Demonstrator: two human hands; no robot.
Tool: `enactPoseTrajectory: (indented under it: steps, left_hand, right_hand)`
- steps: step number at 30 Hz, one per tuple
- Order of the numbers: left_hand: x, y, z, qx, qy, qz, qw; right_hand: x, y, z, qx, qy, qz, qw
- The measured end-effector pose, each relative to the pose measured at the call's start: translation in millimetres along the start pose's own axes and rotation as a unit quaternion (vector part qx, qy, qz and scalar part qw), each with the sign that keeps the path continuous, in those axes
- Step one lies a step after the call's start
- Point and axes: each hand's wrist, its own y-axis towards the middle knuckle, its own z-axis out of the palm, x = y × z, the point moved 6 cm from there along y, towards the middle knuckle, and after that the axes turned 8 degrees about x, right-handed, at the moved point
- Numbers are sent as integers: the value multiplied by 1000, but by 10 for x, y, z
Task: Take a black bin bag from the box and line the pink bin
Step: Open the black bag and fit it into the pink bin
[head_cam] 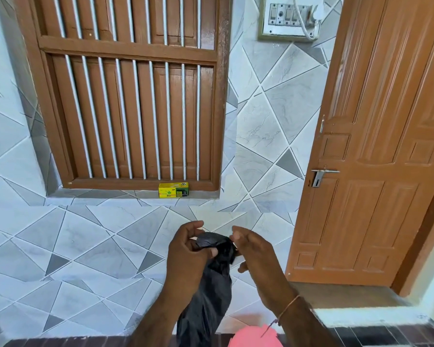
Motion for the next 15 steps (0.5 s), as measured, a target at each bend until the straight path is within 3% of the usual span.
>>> enactPoseTrajectory:
  steps: [3, 10, 12, 15]
  left_hand:
    - [-50, -9, 31, 9, 69, 10, 998]
    - [-106, 7, -119, -19, 121, 16, 992]
    - [-91, 26, -174, -21, 124, 13, 992]
    - [-53, 35, -149, 36, 68, -15, 997]
  right_hand:
    - [19, 28, 87, 31, -78, -26, 996]
    - [-125, 140, -96, -30, -152, -19, 988]
    - [-108, 149, -126, -37, -126, -12, 991]
    - [-72, 168, -158, -23, -53, -12, 998]
